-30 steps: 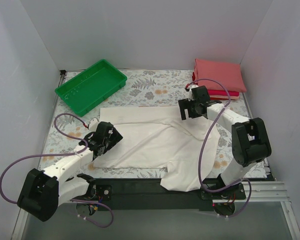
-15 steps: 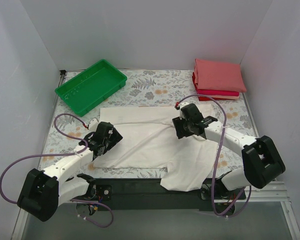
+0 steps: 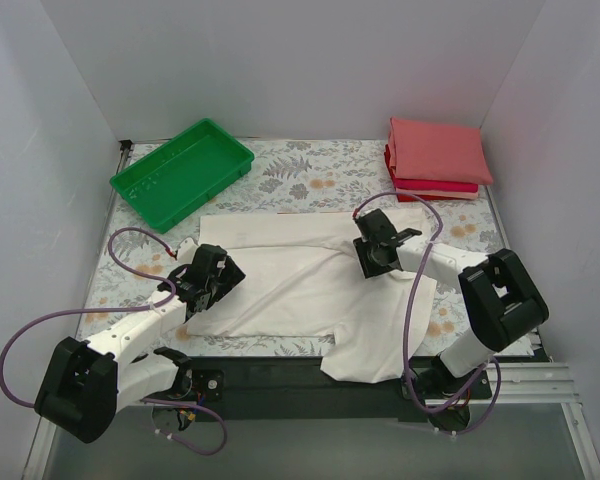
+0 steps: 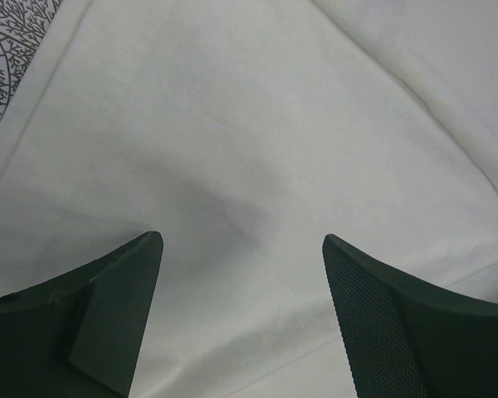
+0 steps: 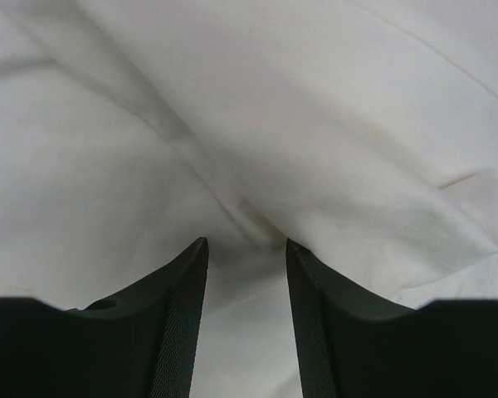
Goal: Fold and stack the t-shirts
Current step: Fold the tshirt
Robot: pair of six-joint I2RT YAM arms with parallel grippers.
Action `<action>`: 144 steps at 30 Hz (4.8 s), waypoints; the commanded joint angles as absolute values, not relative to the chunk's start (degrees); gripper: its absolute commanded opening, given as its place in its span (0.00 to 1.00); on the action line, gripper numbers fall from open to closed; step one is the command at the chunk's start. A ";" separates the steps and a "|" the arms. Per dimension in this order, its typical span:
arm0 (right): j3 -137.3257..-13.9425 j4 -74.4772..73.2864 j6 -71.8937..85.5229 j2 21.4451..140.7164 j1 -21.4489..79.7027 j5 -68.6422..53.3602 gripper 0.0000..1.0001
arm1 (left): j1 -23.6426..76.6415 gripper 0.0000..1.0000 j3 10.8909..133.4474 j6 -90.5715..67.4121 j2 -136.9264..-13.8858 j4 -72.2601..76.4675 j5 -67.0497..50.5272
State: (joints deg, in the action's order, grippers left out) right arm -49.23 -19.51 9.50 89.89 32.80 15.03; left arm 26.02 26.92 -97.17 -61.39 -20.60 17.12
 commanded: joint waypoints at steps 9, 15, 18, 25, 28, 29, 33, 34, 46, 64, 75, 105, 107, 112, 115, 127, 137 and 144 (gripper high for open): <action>-53.79 -19.42 10.02 92.81 30.85 17.23 0.36 | 26.28 0.77 26.46 -97.65 -60.91 -21.01 18.81; -54.23 -20.03 11.24 93.34 30.67 13.28 0.12 | 26.28 0.77 26.46 -97.65 -60.91 -21.01 18.90; -53.96 -21.35 11.77 92.03 30.76 10.82 0.01 | 26.28 0.77 26.54 -97.65 -60.91 -21.01 18.90; -54.49 -26.10 12.13 86.66 30.76 8.18 0.01 | 26.28 0.77 26.63 -97.82 -61.17 -20.92 18.63; -55.37 -28.30 11.95 86.40 30.76 6.68 0.01 | 26.19 0.77 26.54 -97.82 -61.26 -20.92 18.55; -55.63 -28.82 11.78 86.40 30.76 6.42 0.01 | 26.28 0.77 26.63 -97.74 -61.26 -21.00 18.54; -56.95 -30.14 11.43 86.74 30.76 4.75 0.01 | 26.28 0.77 26.63 -97.56 -60.91 -21.01 18.46; -57.48 -30.67 11.25 86.92 30.76 3.88 0.01 | 26.28 0.77 26.54 -97.56 -60.82 -21.01 18.46; -63.36 -38.40 11.16 87.27 30.94 -11.07 0.01 | 26.19 0.77 26.72 -97.56 -60.38 -21.44 18.72; -66.18 -37.97 10.46 89.30 32.61 -12.31 0.89 | 26.19 0.77 26.81 -97.47 -59.41 -22.15 18.90; -62.49 -30.07 13.89 87.26 21.37 -8.69 0.98 | 26.19 0.78 30.93 -97.56 -59.24 -22.68 19.07; -83.67 -21.97 0.35 111.29 9.49 -4.04 0.98 | 22.77 0.81 34.62 -97.83 -79.10 -20.04 22.67; -82.36 -21.89 1.05 107.42 9.49 -3.78 0.98 | 21.45 0.81 35.15 -97.82 -79.19 -21.17 22.41; -76.30 -21.36 5.44 94.24 9.49 -0.89 0.98 | 21.27 0.81 36.74 -99.75 -73.67 -26.97 23.55; -69.19 -20.74 10.96 84.49 9.49 3.51 0.98 | 21.18 0.81 36.65 -101.95 -67.44 -31.80 24.69; -38.86 -14.68 22.23 54.06 9.14 2.89 0.98 | 21.36 0.81 29.36 -113.38 -55.55 -46.67 21.97; -36.65 -15.03 20.65 50.97 9.05 4.31 0.98 | 21.36 0.81 29.08 -122.60 -55.46 -55.00 23.90; -36.83 -15.47 19.77 53.00 9.05 3.52 0.98 | 21.36 0.81 33.22 -124.80 -52.03 -60.29 24.61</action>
State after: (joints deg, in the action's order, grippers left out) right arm -36.80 -16.97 20.58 52.49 9.34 3.27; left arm 21.47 30.59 -113.67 -54.08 -55.99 22.76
